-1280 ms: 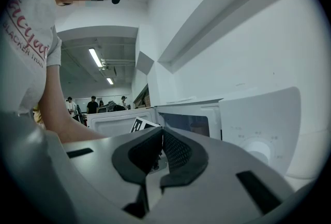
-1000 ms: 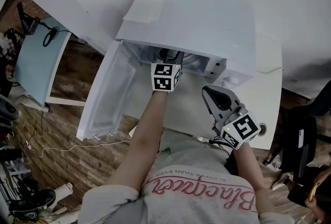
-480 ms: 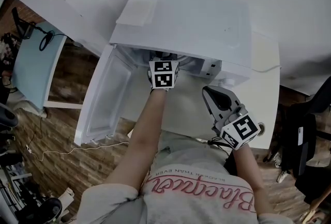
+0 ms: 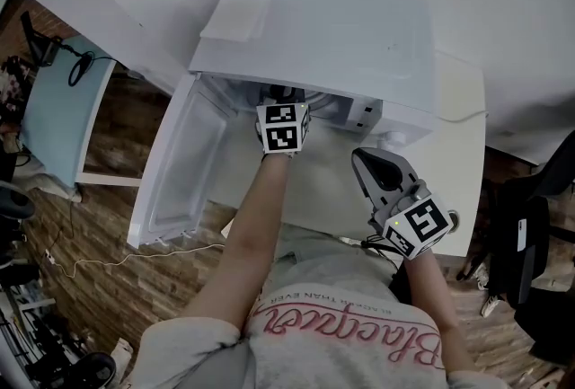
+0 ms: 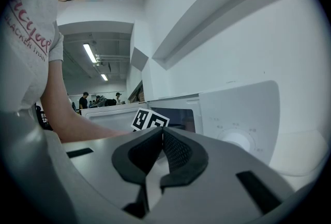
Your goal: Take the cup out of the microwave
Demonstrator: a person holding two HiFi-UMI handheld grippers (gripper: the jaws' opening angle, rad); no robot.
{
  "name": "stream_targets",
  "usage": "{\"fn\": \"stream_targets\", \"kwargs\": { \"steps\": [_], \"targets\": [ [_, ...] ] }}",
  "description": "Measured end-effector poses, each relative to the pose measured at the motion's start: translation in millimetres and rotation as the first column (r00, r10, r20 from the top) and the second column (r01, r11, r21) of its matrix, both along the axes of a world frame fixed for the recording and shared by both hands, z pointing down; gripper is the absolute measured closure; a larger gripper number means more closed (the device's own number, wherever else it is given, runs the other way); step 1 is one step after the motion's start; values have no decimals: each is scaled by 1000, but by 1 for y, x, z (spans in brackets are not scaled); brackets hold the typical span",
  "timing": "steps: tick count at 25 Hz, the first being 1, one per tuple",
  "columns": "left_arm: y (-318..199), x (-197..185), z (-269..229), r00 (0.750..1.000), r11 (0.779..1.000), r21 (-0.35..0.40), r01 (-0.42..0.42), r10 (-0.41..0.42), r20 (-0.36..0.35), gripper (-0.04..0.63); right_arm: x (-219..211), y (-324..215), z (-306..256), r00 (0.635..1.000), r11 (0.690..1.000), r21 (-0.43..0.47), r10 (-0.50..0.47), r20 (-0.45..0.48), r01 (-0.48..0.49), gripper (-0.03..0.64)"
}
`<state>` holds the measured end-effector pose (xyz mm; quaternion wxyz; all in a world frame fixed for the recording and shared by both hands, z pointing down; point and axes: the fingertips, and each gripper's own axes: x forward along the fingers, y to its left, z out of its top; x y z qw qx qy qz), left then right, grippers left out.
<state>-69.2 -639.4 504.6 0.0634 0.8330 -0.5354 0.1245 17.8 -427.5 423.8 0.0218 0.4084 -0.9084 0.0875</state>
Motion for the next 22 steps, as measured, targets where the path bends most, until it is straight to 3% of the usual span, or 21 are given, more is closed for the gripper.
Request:
{"fn": "stream_targets", "kwargs": {
  "steps": [22],
  "targets": [
    [42, -11, -1, 1000, 1000, 25, 3, -2, -30, 545, -10, 25, -5, 999, 999, 18, -33, 4, 33, 604]
  ]
}}
